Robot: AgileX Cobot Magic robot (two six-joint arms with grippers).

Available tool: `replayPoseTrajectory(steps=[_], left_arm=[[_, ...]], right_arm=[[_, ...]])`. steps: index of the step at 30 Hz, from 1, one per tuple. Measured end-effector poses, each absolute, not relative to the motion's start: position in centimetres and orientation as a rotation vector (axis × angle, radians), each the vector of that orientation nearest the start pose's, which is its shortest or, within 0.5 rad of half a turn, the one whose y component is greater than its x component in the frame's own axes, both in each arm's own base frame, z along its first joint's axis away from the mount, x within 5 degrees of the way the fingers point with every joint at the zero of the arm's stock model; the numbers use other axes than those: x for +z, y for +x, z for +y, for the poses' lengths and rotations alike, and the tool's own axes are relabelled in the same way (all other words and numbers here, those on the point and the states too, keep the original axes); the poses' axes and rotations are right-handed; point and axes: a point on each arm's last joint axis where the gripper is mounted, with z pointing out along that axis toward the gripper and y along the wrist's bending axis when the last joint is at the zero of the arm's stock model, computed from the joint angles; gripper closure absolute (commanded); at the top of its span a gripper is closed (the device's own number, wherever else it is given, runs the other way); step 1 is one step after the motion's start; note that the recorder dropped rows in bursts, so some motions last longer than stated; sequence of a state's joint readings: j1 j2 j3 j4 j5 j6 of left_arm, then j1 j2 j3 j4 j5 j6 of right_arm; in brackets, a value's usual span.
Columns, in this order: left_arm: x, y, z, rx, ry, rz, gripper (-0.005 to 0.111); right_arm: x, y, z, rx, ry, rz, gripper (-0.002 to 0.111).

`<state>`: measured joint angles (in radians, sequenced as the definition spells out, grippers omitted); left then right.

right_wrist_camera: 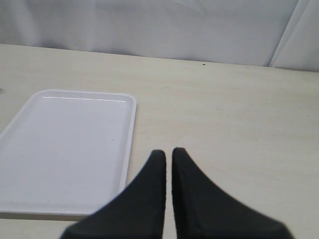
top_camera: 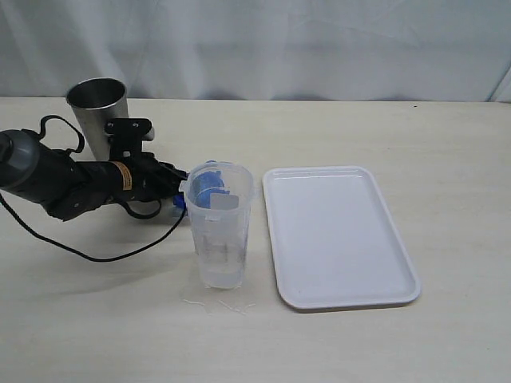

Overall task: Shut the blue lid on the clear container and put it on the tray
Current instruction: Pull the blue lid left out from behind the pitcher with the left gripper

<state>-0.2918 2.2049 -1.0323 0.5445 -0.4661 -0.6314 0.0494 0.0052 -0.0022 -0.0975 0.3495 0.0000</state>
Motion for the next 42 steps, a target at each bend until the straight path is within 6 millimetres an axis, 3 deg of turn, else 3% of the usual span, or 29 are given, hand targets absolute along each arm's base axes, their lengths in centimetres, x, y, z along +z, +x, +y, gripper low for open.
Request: replayPoseTrajectory(steps=[13,21,34,42], left_arm=[[7.9,37.1,-12.4,-0.286,0.424,2.376,0.107],[9.2,33.9,-11.3,-0.265,0.436,2.414,0.107],[10.5,28.3,-9.5,-0.299,0.291,2.406,0.107],[10.4,24.9,-7.0,-0.164,0.143,2.351,0.107]], right_arm=[[18.2,5.4,0.0,-0.060,-0.106,1.832,0.104],[18.2,5.4,0.0,-0.060,-0.106,1.832,0.104],[18.2,5.4,0.0,-0.060,-0.106,1.832,0.104],[18.2,5.4,0.0,-0.060,-0.106,1.832,0.104]])
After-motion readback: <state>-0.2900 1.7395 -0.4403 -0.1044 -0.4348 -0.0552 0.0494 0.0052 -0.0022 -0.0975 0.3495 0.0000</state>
